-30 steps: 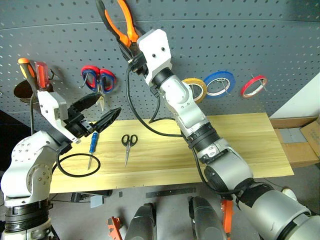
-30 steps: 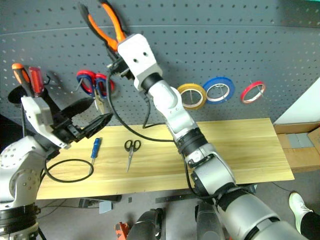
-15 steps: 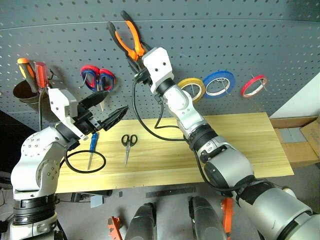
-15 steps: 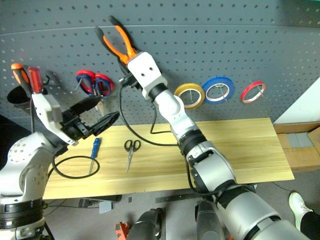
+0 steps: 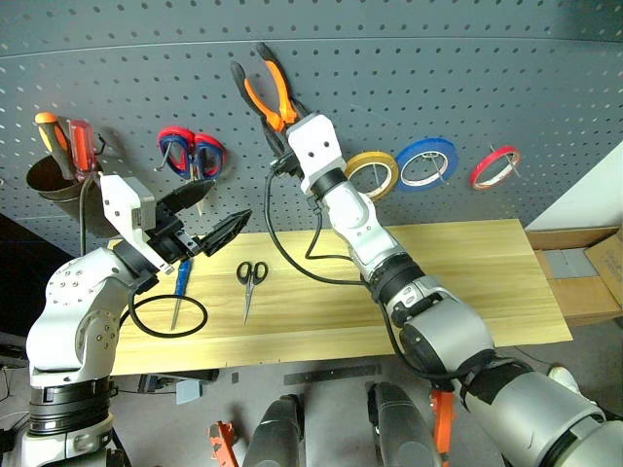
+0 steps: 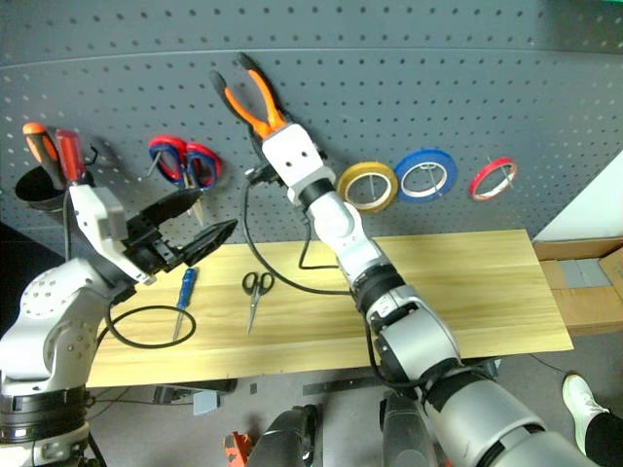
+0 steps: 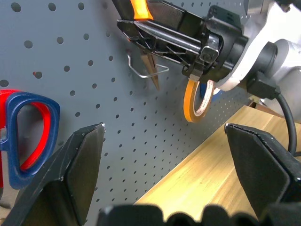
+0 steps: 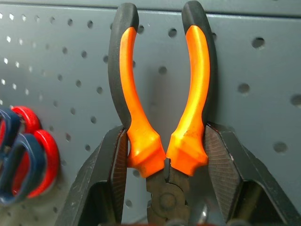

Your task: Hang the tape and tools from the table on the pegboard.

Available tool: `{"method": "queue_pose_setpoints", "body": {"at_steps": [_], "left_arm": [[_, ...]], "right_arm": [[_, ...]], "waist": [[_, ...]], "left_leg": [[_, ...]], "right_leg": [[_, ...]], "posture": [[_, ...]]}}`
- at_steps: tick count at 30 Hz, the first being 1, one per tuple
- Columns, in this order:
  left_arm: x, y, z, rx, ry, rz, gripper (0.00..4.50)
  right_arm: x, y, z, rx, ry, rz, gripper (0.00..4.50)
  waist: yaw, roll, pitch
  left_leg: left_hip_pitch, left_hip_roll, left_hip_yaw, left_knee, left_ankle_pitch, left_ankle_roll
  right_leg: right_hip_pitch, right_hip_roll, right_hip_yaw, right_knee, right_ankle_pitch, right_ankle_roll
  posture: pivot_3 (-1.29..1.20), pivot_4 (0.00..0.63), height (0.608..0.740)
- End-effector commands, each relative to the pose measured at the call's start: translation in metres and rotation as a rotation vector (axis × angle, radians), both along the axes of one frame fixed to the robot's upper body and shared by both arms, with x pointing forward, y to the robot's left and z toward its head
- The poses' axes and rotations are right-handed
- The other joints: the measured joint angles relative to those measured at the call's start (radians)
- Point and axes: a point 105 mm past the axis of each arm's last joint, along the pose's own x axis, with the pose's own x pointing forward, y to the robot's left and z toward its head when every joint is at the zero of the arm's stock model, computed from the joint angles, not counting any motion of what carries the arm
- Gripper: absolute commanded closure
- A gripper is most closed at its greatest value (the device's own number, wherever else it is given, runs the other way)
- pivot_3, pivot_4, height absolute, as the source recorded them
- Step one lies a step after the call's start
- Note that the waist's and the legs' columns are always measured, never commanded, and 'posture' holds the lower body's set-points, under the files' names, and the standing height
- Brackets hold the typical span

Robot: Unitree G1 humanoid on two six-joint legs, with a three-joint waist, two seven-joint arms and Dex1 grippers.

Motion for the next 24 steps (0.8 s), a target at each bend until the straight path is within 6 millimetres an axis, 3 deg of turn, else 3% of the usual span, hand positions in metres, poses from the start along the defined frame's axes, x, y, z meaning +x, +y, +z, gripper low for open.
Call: {"method": "queue_pose_setpoints", "body": {"at_steps": [1,8,21,24], "left_arm": [[-0.003,-0.001,0.006,0.015,-0.040,-0.006,0.12],[-0.002,-0.002,0.006,0.020,-0.042,-0.003,0.12],[-0.001,-0.003,0.003,0.020,-0.038,-0.001,0.12],[-0.001,-0.003,0.002,0.021,-0.038,-0.003,0.12]], "right_arm": [[-0.006,-0.005,0.022,0.063,-0.088,-0.048,2.60],[0.001,-0.009,0.016,0.078,-0.056,-0.146,2.60],[0.007,-0.008,0.003,0.092,0.036,-0.167,2.61],[0.007,-0.009,0.003,0.100,0.044,-0.165,1.61]], "waist": [[0.000,0.000,0.000],[0.001,0.000,0.000],[0.017,0.000,0.000],[0.022,0.000,0.000]], "left_leg": [[0.000,0.000,0.000,0.000,0.000,0.000],[0.000,0.000,0.000,0.000,0.000,-0.001],[0.001,0.002,0.000,0.002,0.002,-0.002],[0.001,0.008,0.002,0.002,0.002,-0.002]], "right_leg": [[0.000,0.000,0.000,0.000,0.000,0.000],[0.000,0.000,0.000,0.000,0.000,0.000],[0.002,0.004,-0.002,0.002,0.003,-0.004],[0.002,0.009,-0.002,0.001,0.004,-0.007]], "posture": [[0.06,0.259,0.740],[0.06,0.260,0.740],[0.06,0.261,0.740],[0.06,0.260,0.740]]}}
